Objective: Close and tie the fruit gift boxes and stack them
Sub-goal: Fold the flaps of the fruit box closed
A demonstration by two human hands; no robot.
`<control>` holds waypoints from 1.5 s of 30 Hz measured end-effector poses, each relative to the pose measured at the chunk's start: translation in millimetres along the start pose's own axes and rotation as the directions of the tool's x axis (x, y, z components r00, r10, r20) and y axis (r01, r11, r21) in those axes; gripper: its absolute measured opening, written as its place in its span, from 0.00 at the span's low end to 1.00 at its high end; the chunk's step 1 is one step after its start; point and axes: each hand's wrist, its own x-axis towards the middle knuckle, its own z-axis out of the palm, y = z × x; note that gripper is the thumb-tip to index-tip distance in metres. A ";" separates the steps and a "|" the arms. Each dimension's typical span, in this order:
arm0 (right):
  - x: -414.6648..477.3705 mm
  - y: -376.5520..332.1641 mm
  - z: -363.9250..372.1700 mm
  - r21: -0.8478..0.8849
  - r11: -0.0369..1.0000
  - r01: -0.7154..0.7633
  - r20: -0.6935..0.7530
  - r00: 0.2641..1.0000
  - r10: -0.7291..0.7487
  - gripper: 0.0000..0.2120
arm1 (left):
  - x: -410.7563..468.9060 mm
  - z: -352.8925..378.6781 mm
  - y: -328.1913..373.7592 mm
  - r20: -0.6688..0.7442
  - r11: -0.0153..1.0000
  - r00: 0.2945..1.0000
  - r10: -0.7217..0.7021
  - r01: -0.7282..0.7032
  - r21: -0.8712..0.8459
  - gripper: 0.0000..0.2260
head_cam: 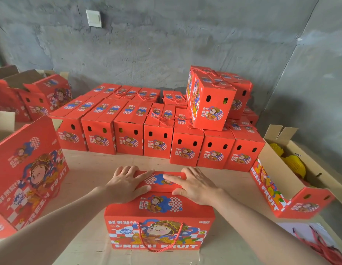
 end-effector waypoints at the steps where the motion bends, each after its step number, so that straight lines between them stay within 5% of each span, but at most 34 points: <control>1: -0.9 -0.3 2.5 -0.004 1.000 -0.007 -0.010 1.000 0.007 0.31 | 2.5 -2.2 3.2 0.028 1.000 1.000 -0.002 0.001 0.020 0.47; 4: 0.6 -3.2 3.4 0.007 1.000 -0.027 -0.029 0.999 0.027 0.29 | 17.4 -6.9 30.6 0.044 0.999 0.999 0.001 -0.002 0.032 0.53; 14: -50.6 54.0 8.4 0.340 0.940 -0.011 0.022 1.000 0.003 0.27 | 29.8 -6.3 49.8 0.052 0.992 0.991 0.120 -0.122 0.031 0.33; 21: -52.0 44.4 17.0 0.457 0.889 -0.035 -0.030 0.998 0.054 0.25 | 54.6 -3.4 108.5 0.000 0.992 0.992 0.123 -0.123 0.038 0.36; 26: -52.1 44.3 24.5 0.385 0.923 0.001 -0.026 1.000 0.009 0.24 | 53.5 4.8 101.5 -0.024 0.985 0.988 0.153 -0.151 0.084 0.40; 29: -51.7 45.9 27.8 0.346 0.938 0.001 -0.001 1.000 0.000 0.22 | 54.2 11.9 103.1 -0.054 0.985 0.987 0.149 -0.143 0.093 0.29; 33: -42.7 41.7 18.9 0.208 0.978 -0.024 -0.037 0.999 0.032 0.23 | 53.5 10.1 104.6 -0.009 0.992 0.994 0.107 -0.106 0.065 0.29; 35: -36.8 24.2 21.0 0.184 0.983 0.004 -0.132 0.991 0.021 0.26 | 50.8 9.1 106.4 -0.029 0.994 0.996 0.089 -0.087 0.068 0.29; 40: -31.2 7.6 30.7 0.146 0.989 -0.019 -0.076 0.997 0.030 0.37 | 26.4 13.5 109.2 -0.022 1.000 1.000 -0.016 0.016 0.008 0.27; 45: -26.4 14.6 25.6 0.153 0.988 -0.011 -0.068 0.997 0.021 0.32 | -33.9 34.8 101.3 -0.155 0.995 0.985 -0.077 0.067 -0.069 0.44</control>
